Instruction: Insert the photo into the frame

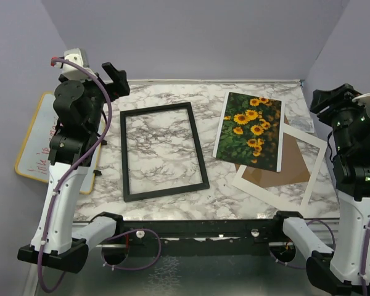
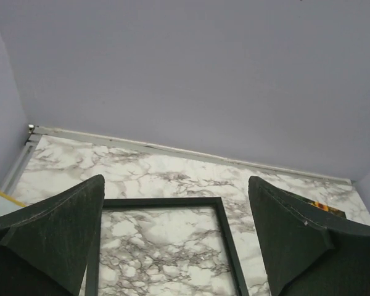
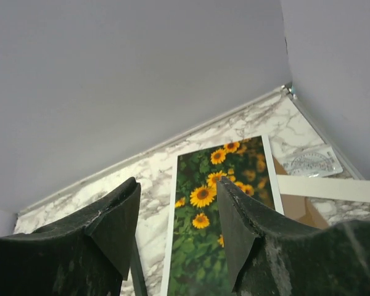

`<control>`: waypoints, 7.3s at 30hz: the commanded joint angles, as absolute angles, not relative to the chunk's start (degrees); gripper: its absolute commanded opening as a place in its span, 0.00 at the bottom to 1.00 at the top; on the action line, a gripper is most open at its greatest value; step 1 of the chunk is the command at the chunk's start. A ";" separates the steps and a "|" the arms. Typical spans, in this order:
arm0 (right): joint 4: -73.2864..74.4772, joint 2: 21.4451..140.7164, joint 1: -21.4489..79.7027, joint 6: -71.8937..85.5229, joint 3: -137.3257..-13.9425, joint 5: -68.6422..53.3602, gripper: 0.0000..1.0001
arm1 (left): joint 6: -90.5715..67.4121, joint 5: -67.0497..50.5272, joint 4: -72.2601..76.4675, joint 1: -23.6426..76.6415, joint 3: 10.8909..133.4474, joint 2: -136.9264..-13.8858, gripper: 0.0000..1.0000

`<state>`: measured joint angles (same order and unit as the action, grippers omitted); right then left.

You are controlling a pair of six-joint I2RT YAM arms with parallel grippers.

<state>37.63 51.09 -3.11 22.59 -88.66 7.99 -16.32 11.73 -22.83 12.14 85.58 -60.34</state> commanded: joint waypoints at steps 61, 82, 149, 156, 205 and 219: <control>7.22 112.14 22.23 48.35 -62.49 -13.15 0.22 | -39.75 -8.07 -12.74 31.20 99.90 -129.09 0.43; 23.16 95.00 22.24 40.49 -56.42 9.54 0.39 | -44.62 -18.80 -10.63 31.29 96.95 -131.26 0.61; 18.09 105.93 8.73 33.21 -53.27 -10.72 0.77 | -82.70 -27.18 39.10 31.52 84.90 -138.63 0.62; 16.05 105.35 8.18 32.29 -52.53 -12.79 0.71 | -80.36 -24.37 40.34 32.98 87.36 -140.74 0.48; 25.31 86.35 7.39 30.92 -53.37 12.45 0.72 | -23.64 -14.37 -26.32 32.88 120.21 -113.52 0.00; 22.02 89.60 7.15 30.35 -51.88 13.43 0.72 | -13.98 -1.85 -34.02 32.43 123.75 -102.46 0.00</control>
